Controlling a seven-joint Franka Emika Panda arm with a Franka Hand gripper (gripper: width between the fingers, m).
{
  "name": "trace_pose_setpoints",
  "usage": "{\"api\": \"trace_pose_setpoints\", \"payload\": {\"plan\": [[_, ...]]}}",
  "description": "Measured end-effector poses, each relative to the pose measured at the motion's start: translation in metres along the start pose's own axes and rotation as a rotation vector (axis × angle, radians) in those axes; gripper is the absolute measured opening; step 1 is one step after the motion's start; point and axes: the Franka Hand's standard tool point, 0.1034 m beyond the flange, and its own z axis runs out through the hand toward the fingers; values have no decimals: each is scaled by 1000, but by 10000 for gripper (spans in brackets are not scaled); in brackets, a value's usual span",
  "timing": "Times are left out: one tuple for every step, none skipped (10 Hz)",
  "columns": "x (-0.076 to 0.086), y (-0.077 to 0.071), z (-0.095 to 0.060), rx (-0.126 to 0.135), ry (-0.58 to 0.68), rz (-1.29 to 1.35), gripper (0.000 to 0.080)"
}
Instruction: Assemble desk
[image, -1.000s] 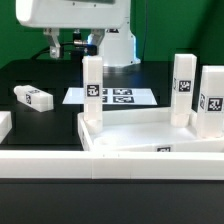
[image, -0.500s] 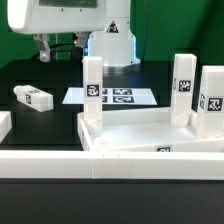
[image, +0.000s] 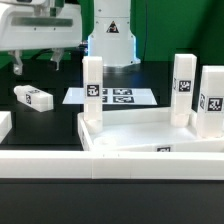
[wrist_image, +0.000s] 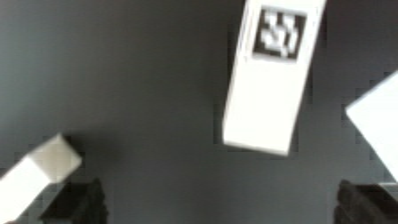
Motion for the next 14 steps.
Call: {"api": "trace_pose_setpoints", "payload": {"plan": [[4, 1, 0, 2, 0, -7, 648], [5, 1, 0, 1, 1, -8, 648], [4, 0, 0, 2, 0, -7, 648], [4, 0, 0, 2, 0, -7, 648], [3, 1, 3, 0, -5, 4, 648], [0, 0, 10, -1, -20, 18, 648], [-1, -1, 18, -7, -33, 20, 648], [0, -3, 23, 0, -42, 14, 648], [1, -3, 24, 1, -45, 15, 648], [7, -5, 23, 12, -50, 33, 648], [8, -5, 23, 10, -50, 30, 648], [9, -6, 25, 15, -57, 55, 648], [18, -13, 28, 38, -103, 73, 648], [26, -15, 31, 41, -129, 66, 648]]}}
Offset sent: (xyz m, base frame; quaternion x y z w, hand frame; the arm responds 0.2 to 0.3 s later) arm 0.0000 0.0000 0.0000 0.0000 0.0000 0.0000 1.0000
